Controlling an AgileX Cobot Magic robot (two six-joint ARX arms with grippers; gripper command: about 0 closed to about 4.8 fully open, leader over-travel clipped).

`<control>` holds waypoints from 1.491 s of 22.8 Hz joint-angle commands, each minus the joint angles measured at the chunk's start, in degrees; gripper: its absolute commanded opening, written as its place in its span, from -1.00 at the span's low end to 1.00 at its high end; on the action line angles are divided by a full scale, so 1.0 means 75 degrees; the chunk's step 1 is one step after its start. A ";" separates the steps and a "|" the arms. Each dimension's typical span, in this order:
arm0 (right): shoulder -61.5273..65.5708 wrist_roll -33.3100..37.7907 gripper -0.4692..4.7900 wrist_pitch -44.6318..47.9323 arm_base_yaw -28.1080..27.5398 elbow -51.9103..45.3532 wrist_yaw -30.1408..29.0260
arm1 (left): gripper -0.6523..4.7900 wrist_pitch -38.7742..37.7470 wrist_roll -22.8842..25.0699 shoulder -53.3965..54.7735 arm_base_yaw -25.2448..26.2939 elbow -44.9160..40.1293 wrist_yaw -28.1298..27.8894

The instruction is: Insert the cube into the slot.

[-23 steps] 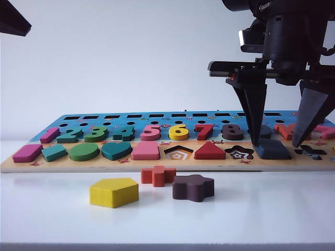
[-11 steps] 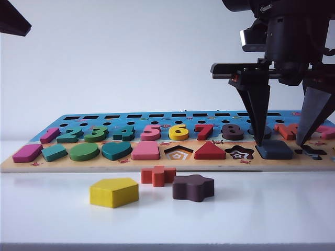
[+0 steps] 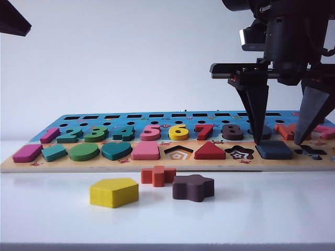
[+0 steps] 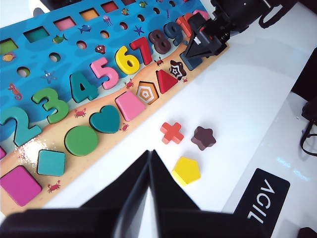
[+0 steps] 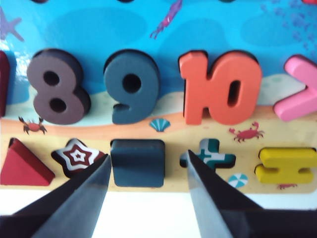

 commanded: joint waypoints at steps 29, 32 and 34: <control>-0.4322 -0.3561 0.26 0.1763 0.0128 0.0530 0.0321 | -0.73 0.0280 0.0041 -0.0286 0.0012 0.0026 0.0058; -0.4686 -0.3893 0.26 0.2136 0.0090 0.0035 0.0169 | -0.73 0.0560 0.0044 -0.0373 0.0329 0.0026 0.0044; -0.5388 -0.3966 0.26 0.2882 -0.0297 -0.0938 -0.0641 | -0.73 0.0895 0.0038 -0.0399 0.0787 0.0029 0.0044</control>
